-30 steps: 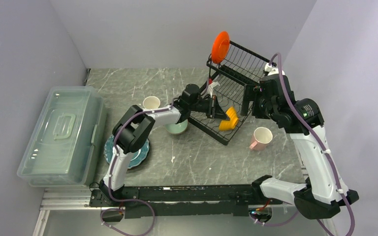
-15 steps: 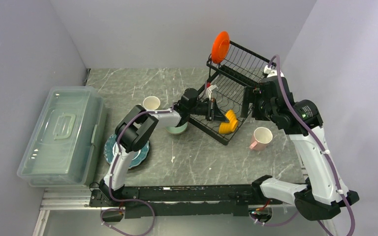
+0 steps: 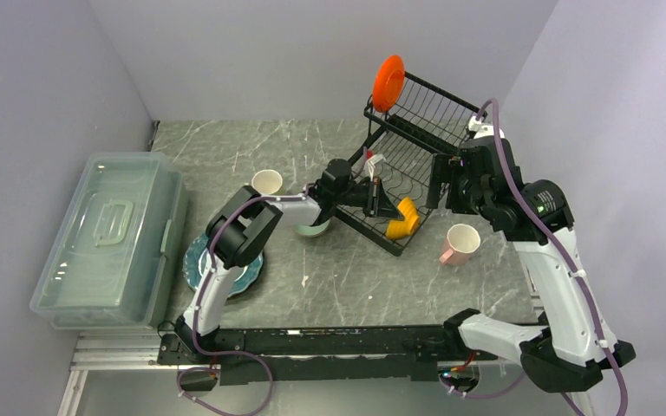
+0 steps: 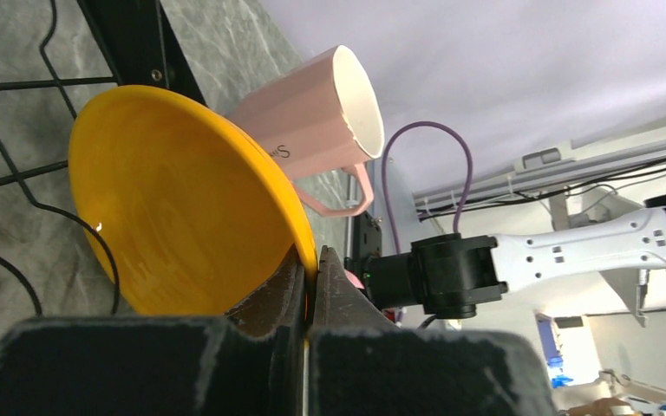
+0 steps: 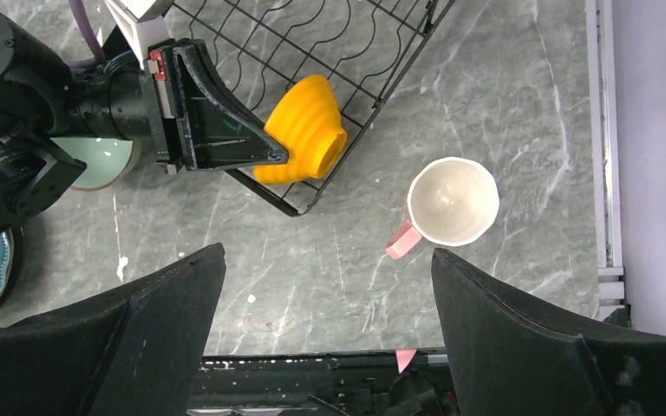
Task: Load the mixed dishes into the dish rack
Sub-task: Insert the bowl into the dish rack.
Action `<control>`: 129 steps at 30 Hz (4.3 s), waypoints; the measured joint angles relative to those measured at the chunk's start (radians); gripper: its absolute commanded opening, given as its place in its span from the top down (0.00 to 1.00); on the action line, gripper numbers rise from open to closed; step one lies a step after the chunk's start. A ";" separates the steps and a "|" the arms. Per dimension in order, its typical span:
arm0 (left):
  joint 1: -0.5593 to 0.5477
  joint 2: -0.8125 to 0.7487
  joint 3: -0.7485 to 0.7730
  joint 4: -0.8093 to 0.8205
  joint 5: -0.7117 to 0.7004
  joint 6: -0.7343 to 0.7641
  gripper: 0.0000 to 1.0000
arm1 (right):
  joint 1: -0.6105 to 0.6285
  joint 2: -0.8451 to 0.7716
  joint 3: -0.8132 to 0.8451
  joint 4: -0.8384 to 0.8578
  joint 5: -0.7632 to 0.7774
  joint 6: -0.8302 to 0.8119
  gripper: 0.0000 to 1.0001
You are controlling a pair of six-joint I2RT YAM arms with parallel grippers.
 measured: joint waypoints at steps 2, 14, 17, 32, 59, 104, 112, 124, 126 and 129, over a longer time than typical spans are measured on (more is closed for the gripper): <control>0.001 0.000 0.000 -0.019 -0.011 0.038 1.00 | 0.000 -0.004 0.000 0.000 0.000 0.000 0.08; -0.031 -0.048 0.071 -0.318 -0.071 0.333 0.96 | 0.000 -0.021 -0.014 0.000 -0.001 0.000 0.08; -0.049 -0.051 0.084 -0.358 -0.084 0.386 0.90 | 0.000 -0.024 -0.021 0.000 -0.003 0.000 0.08; -0.089 -0.065 0.103 -0.563 -0.148 0.520 0.62 | 0.000 -0.039 -0.025 0.000 -0.009 0.000 0.05; -0.135 -0.154 0.192 -0.863 -0.274 0.725 0.54 | 0.000 -0.045 -0.029 0.000 -0.035 0.000 0.03; -0.237 -0.072 0.382 -1.071 -0.575 0.992 0.01 | 0.000 -0.076 -0.036 0.000 -0.035 -0.005 0.01; -0.237 -0.106 0.393 -1.125 -0.646 1.032 0.01 | 0.000 -0.077 -0.036 0.000 -0.031 -0.012 0.00; -0.237 -0.356 0.475 -1.260 -0.884 1.072 0.00 | 0.000 -0.084 -0.036 0.024 -0.017 -0.019 0.00; -0.237 -0.407 0.457 -1.276 -0.930 1.073 0.00 | 0.000 -0.084 -0.039 0.035 -0.016 -0.022 0.00; -0.235 -0.476 0.430 -1.322 -0.983 1.072 0.01 | 0.000 -0.084 -0.050 0.047 -0.017 -0.024 0.00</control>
